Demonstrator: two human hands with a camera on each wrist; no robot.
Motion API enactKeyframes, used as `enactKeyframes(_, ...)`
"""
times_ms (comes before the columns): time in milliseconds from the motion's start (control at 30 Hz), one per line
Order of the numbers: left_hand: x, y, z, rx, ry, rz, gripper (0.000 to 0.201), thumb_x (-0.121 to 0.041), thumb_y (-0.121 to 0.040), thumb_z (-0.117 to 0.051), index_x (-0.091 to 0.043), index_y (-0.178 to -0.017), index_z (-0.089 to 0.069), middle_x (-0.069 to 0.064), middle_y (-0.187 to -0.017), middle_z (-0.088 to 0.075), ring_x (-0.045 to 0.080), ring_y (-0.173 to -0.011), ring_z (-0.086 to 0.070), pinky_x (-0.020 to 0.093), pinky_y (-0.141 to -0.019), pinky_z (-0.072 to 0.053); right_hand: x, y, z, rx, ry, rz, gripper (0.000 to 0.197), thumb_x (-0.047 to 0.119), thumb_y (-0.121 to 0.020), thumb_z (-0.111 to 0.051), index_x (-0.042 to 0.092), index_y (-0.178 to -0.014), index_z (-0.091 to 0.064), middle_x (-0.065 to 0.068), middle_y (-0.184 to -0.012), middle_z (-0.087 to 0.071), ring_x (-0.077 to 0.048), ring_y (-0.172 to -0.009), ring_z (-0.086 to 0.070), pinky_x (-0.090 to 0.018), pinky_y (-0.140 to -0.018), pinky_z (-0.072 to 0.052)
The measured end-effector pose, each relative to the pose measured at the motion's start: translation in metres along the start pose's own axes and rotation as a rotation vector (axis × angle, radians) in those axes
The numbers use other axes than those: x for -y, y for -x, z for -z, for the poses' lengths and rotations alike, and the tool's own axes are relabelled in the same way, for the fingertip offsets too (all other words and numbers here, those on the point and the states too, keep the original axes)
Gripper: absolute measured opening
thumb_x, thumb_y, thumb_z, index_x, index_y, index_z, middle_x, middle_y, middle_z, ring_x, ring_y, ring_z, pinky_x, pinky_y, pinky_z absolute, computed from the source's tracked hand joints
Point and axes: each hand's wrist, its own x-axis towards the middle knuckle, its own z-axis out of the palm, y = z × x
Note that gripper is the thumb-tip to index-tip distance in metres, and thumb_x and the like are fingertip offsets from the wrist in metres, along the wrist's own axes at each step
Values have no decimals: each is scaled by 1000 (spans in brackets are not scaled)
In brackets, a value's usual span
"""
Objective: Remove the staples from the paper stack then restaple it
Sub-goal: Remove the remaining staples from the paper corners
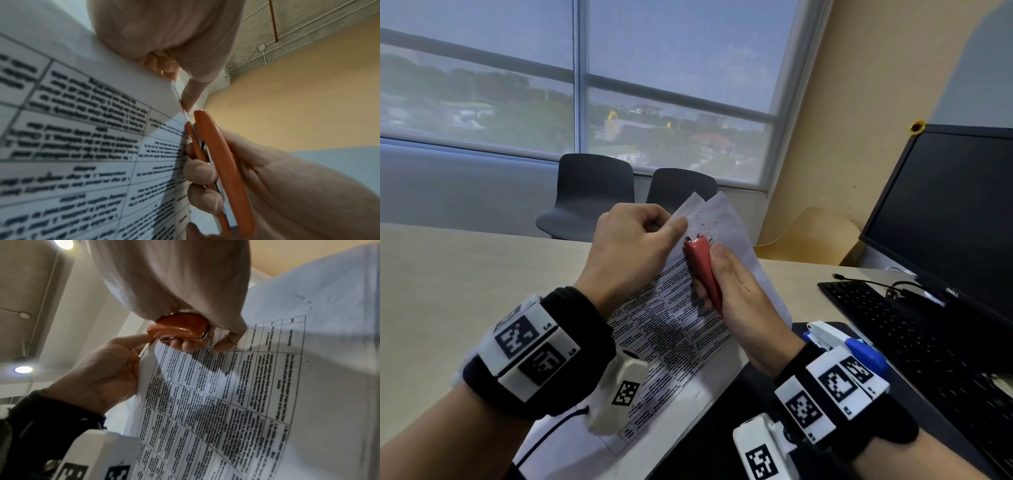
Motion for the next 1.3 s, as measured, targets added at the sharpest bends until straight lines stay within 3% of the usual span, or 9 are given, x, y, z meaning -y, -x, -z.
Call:
enactKeyframes(200,-1,-1,1,-20,2,-10,29,-35,-92,-65,-17,-72,-75,5,-70,-72,27,-71,-70,50,-67,-59,7,1,0,-7,12,5,35,50,-102,-34,24,-106,-58,-3,-79,-53,-5,-62,-48,-21,-61,-43)
enactKeyframes(433,1,-1,-1,-45,4,3,29,-35,-91,-66,-17,-71,-75,4,-70,-72,26,-72,-70,49,-66,-59,10,2,0,-18,91,16,41,54,-100,-32,24,-107,-59,-2,-78,-53,-9,-67,-50,-28,-68,-44)
enactKeyframes(533,2,0,-1,-61,-13,-11,28,-33,-91,-68,-17,-69,-75,2,-67,-72,24,-69,-69,46,-65,-60,14,3,1,-52,260,61,44,58,-99,-29,27,-109,-59,6,-83,-62,-12,-77,-58,-34,-77,-48)
enactKeyframes(700,-1,2,-2,-26,-150,-154,25,-31,-90,-70,-17,-70,-76,-2,-59,-68,19,-59,-63,34,-58,-52,34,11,6,-117,548,58,52,58,-101,-22,24,-109,-61,-2,-90,-67,-23,-90,-62,-40,-84,-48)
enactKeyframes(833,-1,3,-4,-31,-165,-198,25,-34,-89,-69,-17,-71,-77,-2,-58,-68,20,-58,-63,38,-60,-55,40,15,10,-146,677,67,55,58,-101,-21,24,-106,-63,-7,-100,-70,-30,-98,-62,-45,-89,-48)
enactKeyframes(1000,-3,6,-4,-19,-127,-218,31,-39,-85,-63,-15,-69,-76,3,-57,-66,23,-57,-60,39,-58,-51,43,12,14,-136,714,114,51,55,-102,-22,23,-90,-60,-10,-87,-68,-32,-88,-63,-44,-81,-49)
enactKeyframes(1100,-1,5,-3,-13,-76,-219,31,-35,-87,-65,-14,-65,-73,7,-57,-64,29,-57,-58,38,-54,-48,31,7,13,-114,574,167,50,52,-104,-26,20,-97,-63,-6,-80,-66,-26,-79,-63,-45,-78,-51)
enactKeyframes(1167,-1,5,-1,-9,-36,-209,32,-34,-85,-65,-12,-63,-71,12,-58,-63,33,-59,-58,37,-53,-46,21,5,8,-84,402,167,45,50,-105,-28,21,-99,-62,0,-75,-60,-15,-71,-59,-42,-71,-51)
enactKeyframes(1300,-4,5,0,3,-3,-179,32,-33,-86,-66,-11,-64,-72,15,-61,-65,33,-62,-59,36,-54,-46,14,3,2,-48,171,167,37,42,-105,-30,18,-105,-59,15,-70,-53,4,-61,-50,-13,-58,-42)
